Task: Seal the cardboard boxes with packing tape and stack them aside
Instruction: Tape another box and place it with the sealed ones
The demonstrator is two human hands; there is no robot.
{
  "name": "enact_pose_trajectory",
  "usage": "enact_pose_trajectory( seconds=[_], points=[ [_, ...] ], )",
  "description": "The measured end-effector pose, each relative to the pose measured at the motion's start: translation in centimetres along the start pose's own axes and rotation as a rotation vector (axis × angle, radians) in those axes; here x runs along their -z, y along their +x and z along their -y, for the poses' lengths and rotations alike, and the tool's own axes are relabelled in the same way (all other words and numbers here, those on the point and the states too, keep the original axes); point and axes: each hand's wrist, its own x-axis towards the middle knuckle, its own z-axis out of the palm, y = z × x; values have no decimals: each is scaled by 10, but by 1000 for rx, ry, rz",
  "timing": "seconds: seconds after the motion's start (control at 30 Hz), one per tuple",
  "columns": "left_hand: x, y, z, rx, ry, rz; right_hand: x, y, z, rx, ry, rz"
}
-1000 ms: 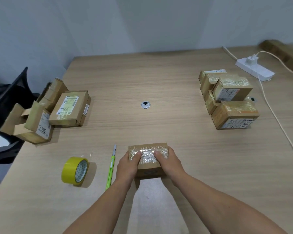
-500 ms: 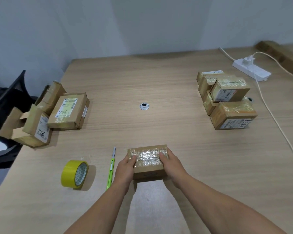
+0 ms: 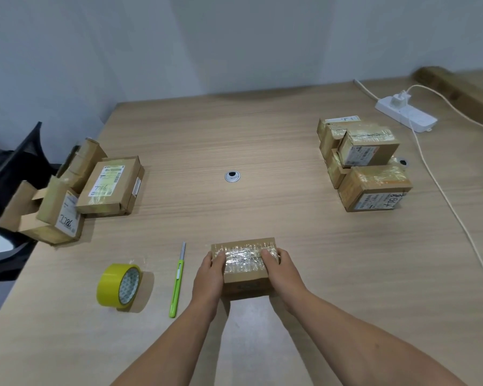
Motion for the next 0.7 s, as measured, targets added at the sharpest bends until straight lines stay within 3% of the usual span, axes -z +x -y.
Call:
enact_pose_trajectory(
  seconds=[0.7],
  points=[
    [-143, -59, -43, -94, -59, -65, 149, 4, 10, 62, 115, -85]
  ],
)
